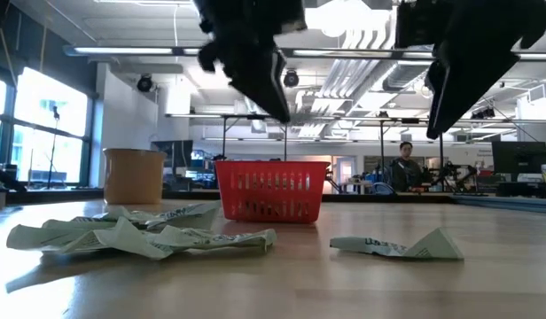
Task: Pick and place Stevia / Truvia into bins
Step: Put the white stevia packet into the red basket
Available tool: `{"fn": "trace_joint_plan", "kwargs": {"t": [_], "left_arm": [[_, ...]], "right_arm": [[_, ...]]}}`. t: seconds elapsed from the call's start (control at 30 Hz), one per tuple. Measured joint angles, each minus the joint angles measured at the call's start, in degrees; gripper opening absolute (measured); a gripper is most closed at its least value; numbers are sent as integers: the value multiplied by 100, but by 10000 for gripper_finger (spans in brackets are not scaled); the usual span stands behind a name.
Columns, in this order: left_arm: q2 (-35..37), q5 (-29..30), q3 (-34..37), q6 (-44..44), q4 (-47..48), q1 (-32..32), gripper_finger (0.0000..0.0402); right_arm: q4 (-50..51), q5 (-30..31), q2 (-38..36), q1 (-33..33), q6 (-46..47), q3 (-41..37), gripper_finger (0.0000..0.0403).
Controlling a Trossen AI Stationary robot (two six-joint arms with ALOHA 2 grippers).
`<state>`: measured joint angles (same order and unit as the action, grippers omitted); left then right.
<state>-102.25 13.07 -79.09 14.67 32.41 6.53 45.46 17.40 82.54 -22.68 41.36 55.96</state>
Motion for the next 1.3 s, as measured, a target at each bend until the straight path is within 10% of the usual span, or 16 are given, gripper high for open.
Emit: {"fn": "trace_joint_plan", "kwargs": {"t": [0.13,0.37,1.0,1.3], "left_arm": [[-86,393,0,-663,774,-70,191],[167,-546,2,-2508,2034,427,275],[1749,456,1363,-6176,3330,2515,176],[2006,471,2092,-7489,3176,3154,165]], "right_arm": [[-272,-167,0,-241,-148,0,293],[-788,33,31,-591,-332,-154,293],[-1796,-664,1512,1004,-1465,-717,281],[-1967,-1579,1647,1728,-1774,-579,81]]}}
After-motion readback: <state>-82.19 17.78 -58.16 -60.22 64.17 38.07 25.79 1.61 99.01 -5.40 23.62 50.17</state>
